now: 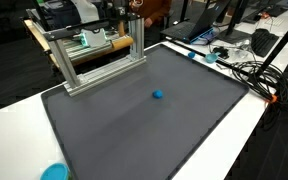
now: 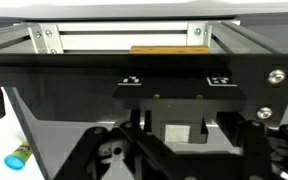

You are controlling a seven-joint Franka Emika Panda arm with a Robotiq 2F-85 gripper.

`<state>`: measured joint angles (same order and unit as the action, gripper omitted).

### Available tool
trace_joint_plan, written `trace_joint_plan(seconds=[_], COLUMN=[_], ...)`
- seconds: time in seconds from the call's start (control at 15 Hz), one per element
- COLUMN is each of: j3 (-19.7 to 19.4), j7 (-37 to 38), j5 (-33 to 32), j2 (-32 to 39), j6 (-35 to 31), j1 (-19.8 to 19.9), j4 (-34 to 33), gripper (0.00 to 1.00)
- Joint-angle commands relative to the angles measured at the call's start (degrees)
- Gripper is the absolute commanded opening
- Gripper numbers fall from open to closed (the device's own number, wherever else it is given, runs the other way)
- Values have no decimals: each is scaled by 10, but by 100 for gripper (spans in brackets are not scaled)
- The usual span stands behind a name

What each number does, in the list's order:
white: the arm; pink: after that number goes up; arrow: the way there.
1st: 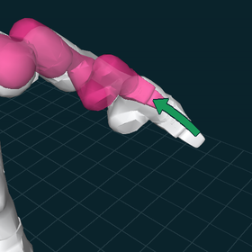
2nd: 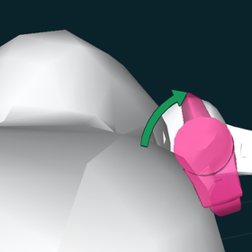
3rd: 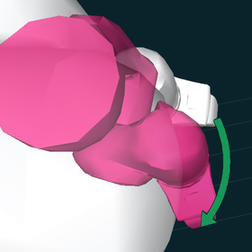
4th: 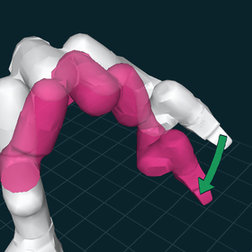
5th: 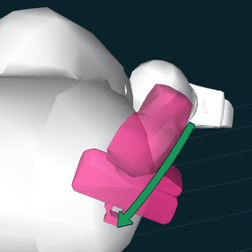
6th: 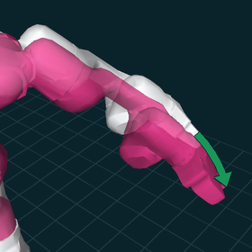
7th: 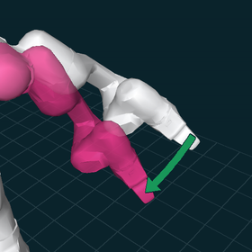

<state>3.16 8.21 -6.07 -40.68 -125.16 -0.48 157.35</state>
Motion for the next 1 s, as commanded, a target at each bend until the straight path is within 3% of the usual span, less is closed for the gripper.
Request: trace_joint_plan(seconds=[0.0, 0.73, 0.8, 0.93], j3=[2, -19, -20, -20], j7=[-16, -71, -72, -72], j5=[6, 15, 16, 15], j2=[6, 24, 25, 26], j6=[6, 10, 10, 10], j1=[-2, -10, -11, -9], j4=[-1, -1, -2, -3], gripper=[77, 73, 56, 42])
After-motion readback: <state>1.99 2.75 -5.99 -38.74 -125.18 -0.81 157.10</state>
